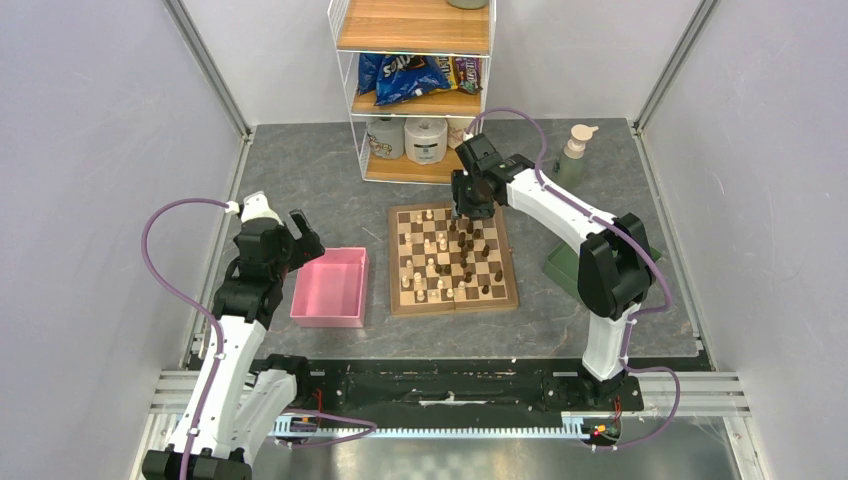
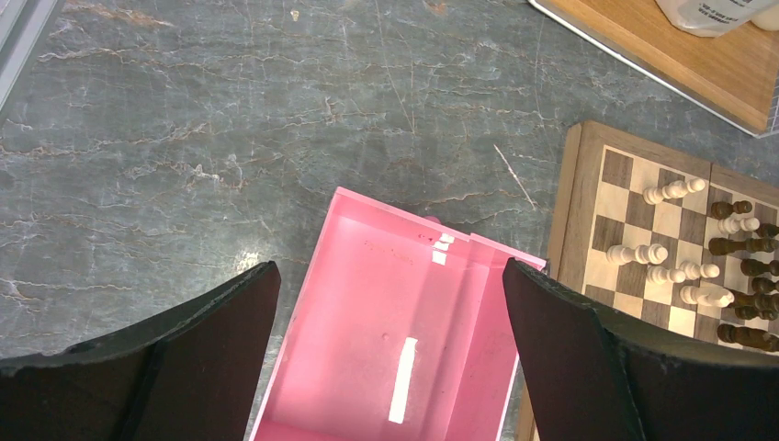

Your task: Set up the chess pieces on the board

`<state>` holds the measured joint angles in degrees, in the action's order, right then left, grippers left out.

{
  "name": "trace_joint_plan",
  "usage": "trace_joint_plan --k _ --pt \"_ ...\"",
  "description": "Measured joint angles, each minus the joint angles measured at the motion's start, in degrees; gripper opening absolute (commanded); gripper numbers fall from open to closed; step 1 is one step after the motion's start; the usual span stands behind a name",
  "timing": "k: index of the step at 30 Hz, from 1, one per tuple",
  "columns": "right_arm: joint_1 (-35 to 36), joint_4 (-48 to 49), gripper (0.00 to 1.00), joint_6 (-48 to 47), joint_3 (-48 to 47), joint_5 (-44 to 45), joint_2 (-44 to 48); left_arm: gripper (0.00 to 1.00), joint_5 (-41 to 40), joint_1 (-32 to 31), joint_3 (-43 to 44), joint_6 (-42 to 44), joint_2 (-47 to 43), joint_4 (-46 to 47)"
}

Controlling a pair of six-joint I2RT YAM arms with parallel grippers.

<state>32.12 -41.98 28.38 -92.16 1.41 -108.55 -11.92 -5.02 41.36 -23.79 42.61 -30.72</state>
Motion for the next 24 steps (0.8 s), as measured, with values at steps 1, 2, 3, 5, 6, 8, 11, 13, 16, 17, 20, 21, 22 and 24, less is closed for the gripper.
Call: trace_joint_plan --k 1,2,3,5,6,8,11,13,16,17,20,21,22,24 --pt "0.0 0.0 0.52 0.0 0.0 0.2 0.0 0.99 0.0 0.0 0.0 0.0 0.0 0.0" --pt "0.0 0.0 0.52 0.0 0.0 0.5 0.0 0.99 0.0 0.0 0.0 0.0 0.0 0.0" --pt "0.0 0.0 0.52 -0.1 0.0 1.3 0.0 0.99 0.0 0.0 0.0 0.0 0.0 0.0" --pt "0.0 0.0 0.52 -0.1 0.2 3.5 0.1 0.99 0.0 0.0 0.0 0.0 0.0 0.0" --pt "0.0 0.0 0.52 -0.1 0.5 4.4 0.4 0.99 0.0 0.0 0.0 0.0 0.0 0.0" --pt "0.0 0.0 0.51 -0.2 2.7 6.2 2.1 0.99 0.0 0.0 0.0 0.0 0.0 0.0" --pt "-0.1 -0.3 0.51 -0.1 5.9 7.4 5.5 0.99 0.0 0.0 0.0 0.0 0.0 0.0" --pt "-0.1 -0.3 0.51 0.1 7.8 7.6 7.8 0.99 0.0 0.0 0.0 0.0 0.0 0.0" --pt "-0.1 -0.6 0.51 0.6 10.9 7.5 10.7 0.99 0.0 0.0 0.0 0.0 0.0 0.0" --pt "-0.1 -0.6 0.5 0.8 11.8 7.5 11.3 0.99 0.0 0.0 0.0 0.0 0.0 0.0" --pt "-0.1 -0.7 0.49 1.6 13.4 7.2 11.6 0.99 0.0 0.0 0.0 0.0 0.0 0.0" --pt "-0.1 -0.8 0.49 1.7 13.7 6.9 11.6 0.99 0.0 0.0 0.0 0.0 0.0 0.0" --pt "-0.1 -1.0 0.49 1.9 13.8 6.6 11.6 0.99 0.0 0.0 0.0 0.0 0.0 0.0" --pt "-0.1 -0.9 0.49 2.2 13.8 5.9 11.6 0.99 0.0 0.0 0.0 0.0 0.0 0.0"
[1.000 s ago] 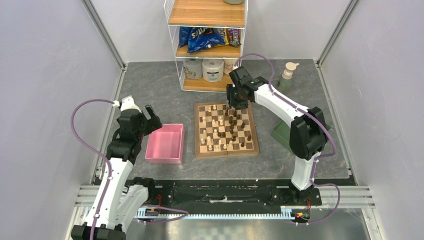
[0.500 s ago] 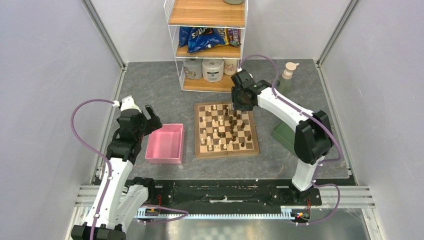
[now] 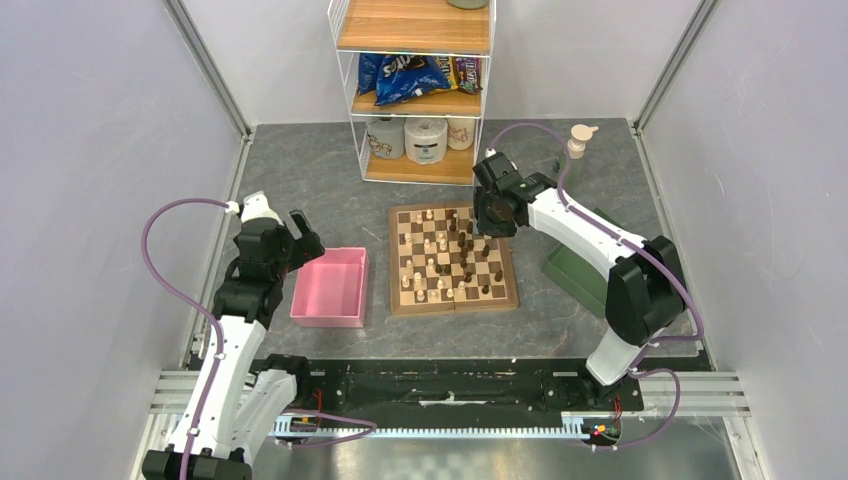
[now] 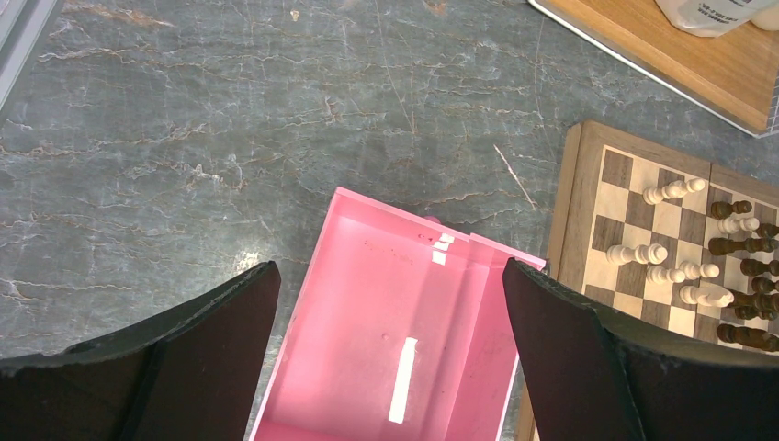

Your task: Set up the chess pieces on the board

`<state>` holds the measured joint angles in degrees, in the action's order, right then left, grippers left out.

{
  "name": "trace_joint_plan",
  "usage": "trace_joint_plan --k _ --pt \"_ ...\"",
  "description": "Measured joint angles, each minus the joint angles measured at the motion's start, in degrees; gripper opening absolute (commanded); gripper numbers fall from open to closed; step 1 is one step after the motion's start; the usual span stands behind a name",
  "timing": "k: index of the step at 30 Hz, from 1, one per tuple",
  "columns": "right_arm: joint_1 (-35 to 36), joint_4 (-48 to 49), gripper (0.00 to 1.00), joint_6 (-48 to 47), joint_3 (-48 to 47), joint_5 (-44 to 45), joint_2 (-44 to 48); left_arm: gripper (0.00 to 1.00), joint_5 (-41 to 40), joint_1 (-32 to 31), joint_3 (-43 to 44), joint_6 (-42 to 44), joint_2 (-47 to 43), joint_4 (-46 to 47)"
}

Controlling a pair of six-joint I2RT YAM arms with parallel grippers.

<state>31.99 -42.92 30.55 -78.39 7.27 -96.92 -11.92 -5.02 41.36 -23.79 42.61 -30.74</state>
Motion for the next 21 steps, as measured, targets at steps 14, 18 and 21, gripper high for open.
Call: trace_joint_plan --k 14,18,21 --pt "0.9 0.9 0.49 0.0 -6.2 -4.7 -5.1 0.99 0.0 0.0 0.0 0.0 0.0 0.0" --pt "1.0 0.9 0.47 0.0 -7.3 -3.9 -6.5 0.99 0.0 0.0 0.0 0.0 -0.2 0.0" --pt "0.9 0.9 0.46 -0.1 -8.1 -2.8 -7.4 0.99 0.0 0.0 0.0 0.0 -0.3 0.0"
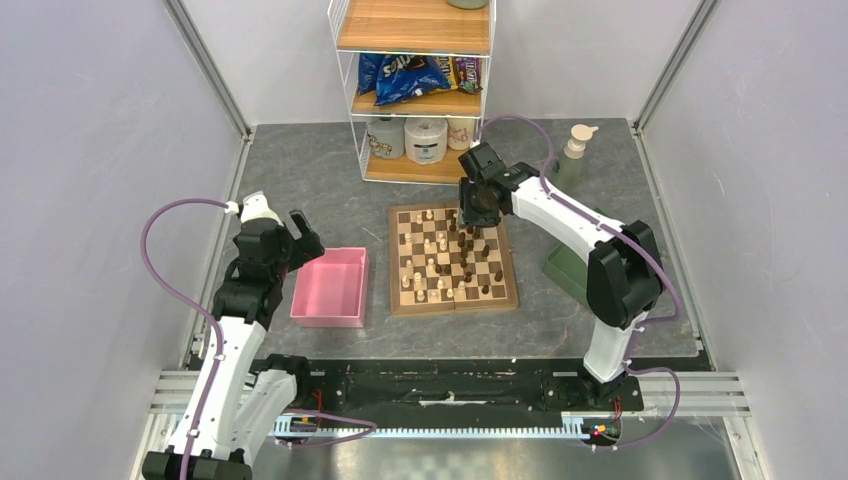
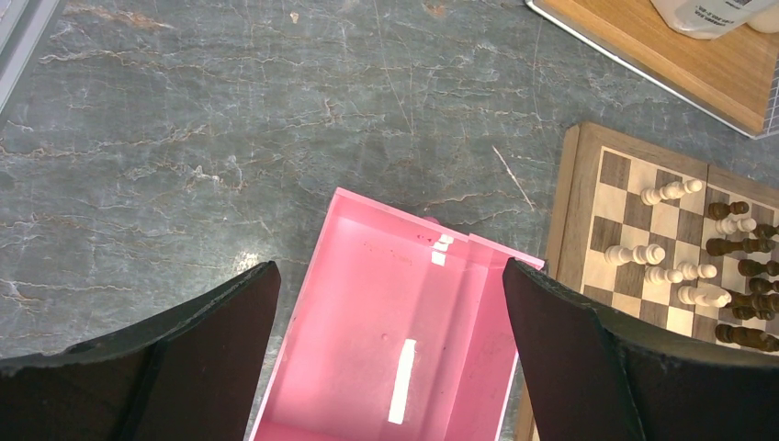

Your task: Set up the chess pieces on the board

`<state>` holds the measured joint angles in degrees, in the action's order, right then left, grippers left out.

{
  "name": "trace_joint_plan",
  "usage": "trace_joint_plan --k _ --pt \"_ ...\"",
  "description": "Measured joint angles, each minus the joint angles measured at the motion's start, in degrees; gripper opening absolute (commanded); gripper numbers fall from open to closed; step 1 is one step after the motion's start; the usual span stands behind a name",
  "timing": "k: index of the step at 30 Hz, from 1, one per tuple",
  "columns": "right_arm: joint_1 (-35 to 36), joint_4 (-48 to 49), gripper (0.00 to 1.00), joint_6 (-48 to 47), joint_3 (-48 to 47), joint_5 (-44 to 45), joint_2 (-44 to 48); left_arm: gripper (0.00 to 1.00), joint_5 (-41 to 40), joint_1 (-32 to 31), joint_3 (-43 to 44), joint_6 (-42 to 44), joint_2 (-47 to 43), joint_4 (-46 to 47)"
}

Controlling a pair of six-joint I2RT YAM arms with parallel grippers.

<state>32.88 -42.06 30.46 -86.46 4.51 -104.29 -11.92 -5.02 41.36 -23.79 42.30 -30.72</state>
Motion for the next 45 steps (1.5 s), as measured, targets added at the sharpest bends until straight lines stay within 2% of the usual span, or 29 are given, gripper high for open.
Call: trace_joint_plan --k 11,24,31,45 --pt "-0.8 -0.3 0.45 -0.3 -3.1 -0.2 -1.6 0.99 0.0 0.0 0.0 0.0 -0.1 0.0" --pt "3.8 -3.1 0.47 -0.4 6.8 -1.2 6.4 0.99 0.0 0.0 0.0 0.0 0.0 0.0" --pt "3.9 -3.6 0.5 -0.2 7.5 -1.2 5.7 0.99 0.0 0.0 0.0 0.0 0.1 0.0" --pt "4.5 -1.7 0.44 -0.5 6.0 -1.2 -1.0 0.99 0.0 0.0 0.0 0.0 0.0 0.0"
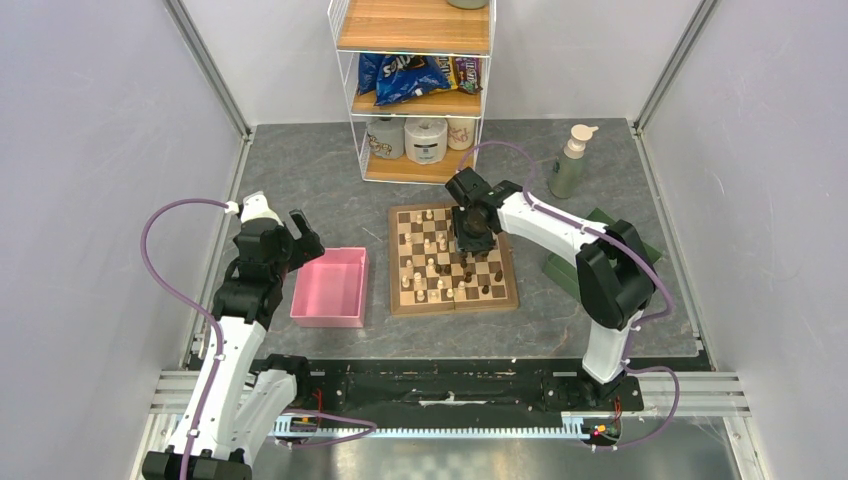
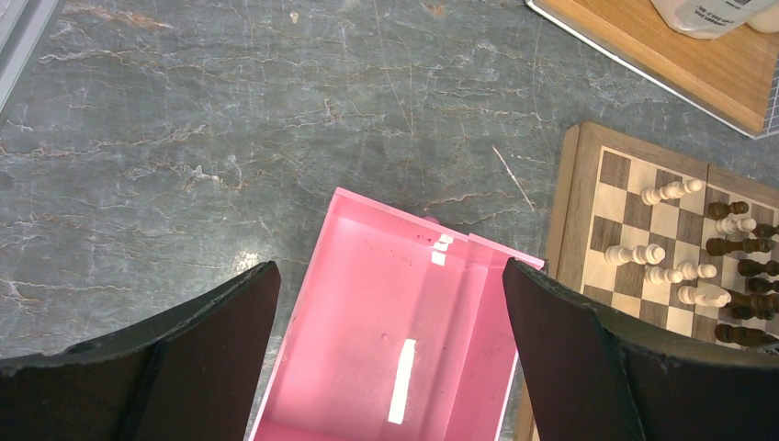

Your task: Set up the chess pieces on the board

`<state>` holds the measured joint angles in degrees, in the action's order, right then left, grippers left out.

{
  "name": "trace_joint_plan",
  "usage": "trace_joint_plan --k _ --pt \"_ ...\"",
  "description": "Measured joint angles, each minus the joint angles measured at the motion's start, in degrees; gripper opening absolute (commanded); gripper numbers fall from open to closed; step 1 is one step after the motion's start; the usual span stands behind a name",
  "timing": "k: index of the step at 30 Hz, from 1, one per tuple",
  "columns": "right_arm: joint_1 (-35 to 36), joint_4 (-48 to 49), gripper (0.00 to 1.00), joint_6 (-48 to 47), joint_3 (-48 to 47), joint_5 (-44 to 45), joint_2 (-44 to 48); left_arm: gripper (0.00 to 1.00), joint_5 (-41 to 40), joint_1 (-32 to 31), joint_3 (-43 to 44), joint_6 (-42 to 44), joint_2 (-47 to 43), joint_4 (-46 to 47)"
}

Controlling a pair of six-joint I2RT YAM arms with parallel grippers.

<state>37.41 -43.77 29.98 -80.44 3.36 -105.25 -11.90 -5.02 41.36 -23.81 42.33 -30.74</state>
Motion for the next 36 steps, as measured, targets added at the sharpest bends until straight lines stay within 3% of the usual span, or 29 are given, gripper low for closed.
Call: trace_joint_plan --k 17,21,27,36 --pt "0.3 2.3 0.36 -0.6 -1.6 3.2 -3.4 0.99 0.0 0.0 0.0 0.0 0.0 0.0" --pt "0.3 2.5 0.3 -1.0 -1.7 3.5 -3.5 0.99 0.0 0.0 0.0 0.0 0.0 0.0" --pt "0.4 2.7 0.11 -1.5 -1.9 4.0 -3.6 0.99 0.0 0.0 0.0 0.0 0.0 0.0" --pt "0.5 1.7 0.06 -1.7 -1.5 3.2 0.3 0.99 0.0 0.0 0.0 0.0 0.0 0.0"
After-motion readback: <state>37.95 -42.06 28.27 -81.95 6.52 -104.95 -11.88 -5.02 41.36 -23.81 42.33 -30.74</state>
